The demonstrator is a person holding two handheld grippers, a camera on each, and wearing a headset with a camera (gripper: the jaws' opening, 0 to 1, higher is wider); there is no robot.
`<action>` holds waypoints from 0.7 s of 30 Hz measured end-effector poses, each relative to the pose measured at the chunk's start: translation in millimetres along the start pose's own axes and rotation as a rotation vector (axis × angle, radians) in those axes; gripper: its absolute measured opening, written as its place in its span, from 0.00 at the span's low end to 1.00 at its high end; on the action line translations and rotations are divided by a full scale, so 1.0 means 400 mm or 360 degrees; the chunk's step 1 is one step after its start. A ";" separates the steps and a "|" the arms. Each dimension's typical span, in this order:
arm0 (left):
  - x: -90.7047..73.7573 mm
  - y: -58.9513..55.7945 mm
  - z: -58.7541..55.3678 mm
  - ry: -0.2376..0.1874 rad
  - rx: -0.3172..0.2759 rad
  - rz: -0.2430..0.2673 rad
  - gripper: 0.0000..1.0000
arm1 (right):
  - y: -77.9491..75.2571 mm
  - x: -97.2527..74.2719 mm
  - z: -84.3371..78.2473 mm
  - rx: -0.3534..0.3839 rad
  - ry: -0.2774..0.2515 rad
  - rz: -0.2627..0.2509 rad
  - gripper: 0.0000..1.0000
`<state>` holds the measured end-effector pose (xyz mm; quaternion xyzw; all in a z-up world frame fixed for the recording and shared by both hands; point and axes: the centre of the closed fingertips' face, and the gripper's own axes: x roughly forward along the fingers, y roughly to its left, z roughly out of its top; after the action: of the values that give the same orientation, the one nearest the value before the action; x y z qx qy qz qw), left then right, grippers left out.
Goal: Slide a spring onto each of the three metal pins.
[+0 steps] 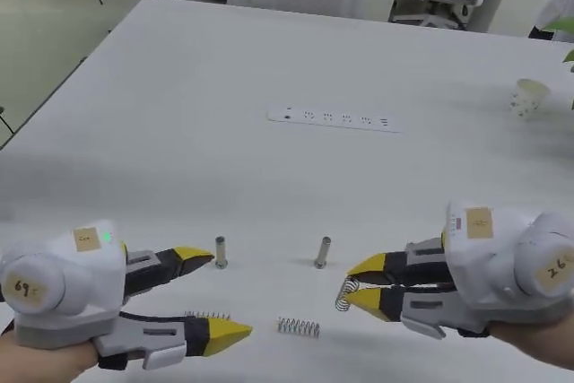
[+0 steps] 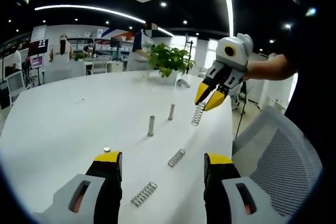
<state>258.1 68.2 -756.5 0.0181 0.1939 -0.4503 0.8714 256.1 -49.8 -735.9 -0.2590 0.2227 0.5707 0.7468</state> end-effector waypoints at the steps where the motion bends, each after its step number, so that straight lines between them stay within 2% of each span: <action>1: -0.001 0.002 -0.001 0.0001 -0.0003 0.0005 0.62 | -0.001 -0.001 -0.003 0.0003 0.0003 -0.0006 0.07; 10: -0.010 0.028 -0.016 -0.0001 -0.0030 0.0097 0.80 | -0.020 -0.021 -0.023 0.0026 0.0020 -0.0060 0.07; 16: -0.013 0.046 -0.025 0.0010 0.0015 0.0158 0.97 | -0.038 -0.031 -0.033 0.0054 0.0024 -0.0098 0.07; 21: -0.016 0.052 -0.016 -0.0025 0.0004 0.0171 0.98 | -0.057 -0.040 -0.042 0.0070 0.0033 -0.0138 0.07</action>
<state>269.4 86.9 -763.1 0.0261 0.1852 -0.4032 0.8958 273.4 -77.2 -735.9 -0.2578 0.2314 0.5299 0.7741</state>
